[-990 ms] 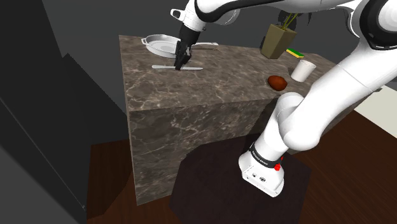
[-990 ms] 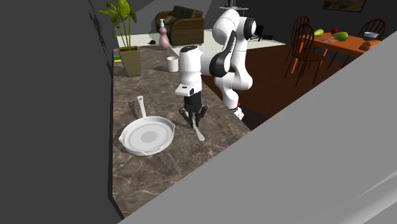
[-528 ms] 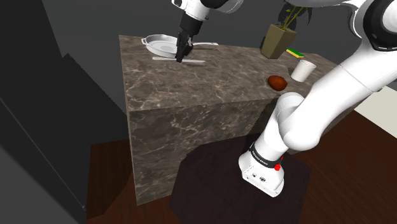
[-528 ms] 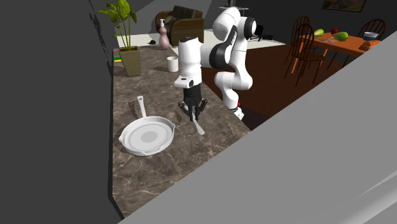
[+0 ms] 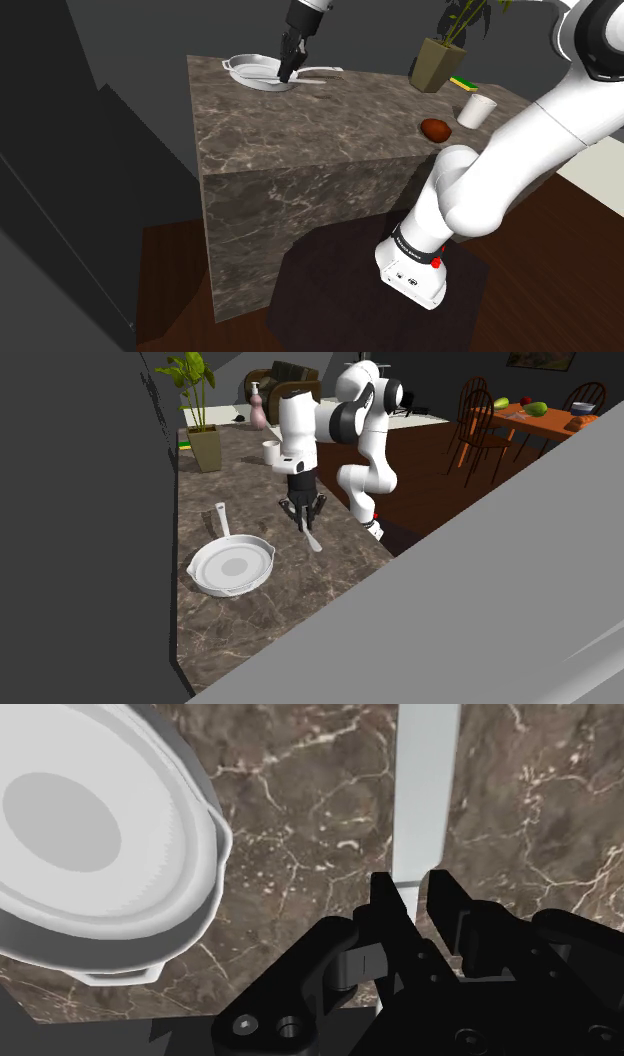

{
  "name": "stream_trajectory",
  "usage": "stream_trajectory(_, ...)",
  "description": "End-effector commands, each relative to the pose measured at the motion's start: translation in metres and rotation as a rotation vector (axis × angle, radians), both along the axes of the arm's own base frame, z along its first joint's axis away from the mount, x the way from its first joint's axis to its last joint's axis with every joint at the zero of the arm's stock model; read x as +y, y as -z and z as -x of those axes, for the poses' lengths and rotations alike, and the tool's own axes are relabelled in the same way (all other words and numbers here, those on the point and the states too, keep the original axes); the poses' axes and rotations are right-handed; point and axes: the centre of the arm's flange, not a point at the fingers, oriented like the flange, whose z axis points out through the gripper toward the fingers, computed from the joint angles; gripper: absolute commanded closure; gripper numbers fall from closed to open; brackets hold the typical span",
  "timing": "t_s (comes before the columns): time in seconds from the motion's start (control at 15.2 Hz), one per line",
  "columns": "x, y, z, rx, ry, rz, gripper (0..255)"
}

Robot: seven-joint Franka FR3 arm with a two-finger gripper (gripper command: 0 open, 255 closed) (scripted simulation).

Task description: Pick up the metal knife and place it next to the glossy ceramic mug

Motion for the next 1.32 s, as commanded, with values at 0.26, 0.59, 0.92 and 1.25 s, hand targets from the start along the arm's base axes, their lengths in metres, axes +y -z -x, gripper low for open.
stream_trajectory(0.26, 0.0, -0.031, 0.0, 0.0, 0.0, 0.0, 255)
stream_trajectory(0.59, 0.0, -0.058, 0.0, 0.0, 0.0, 0.0, 255)
stream_trajectory(0.92, 0.0, -0.084, 0.0, 0.0, 0.0, 0.0, 255)
stream_trajectory(1.25, -0.051, -0.084, 0.014, 0.0, 0.0, 0.0, 255)
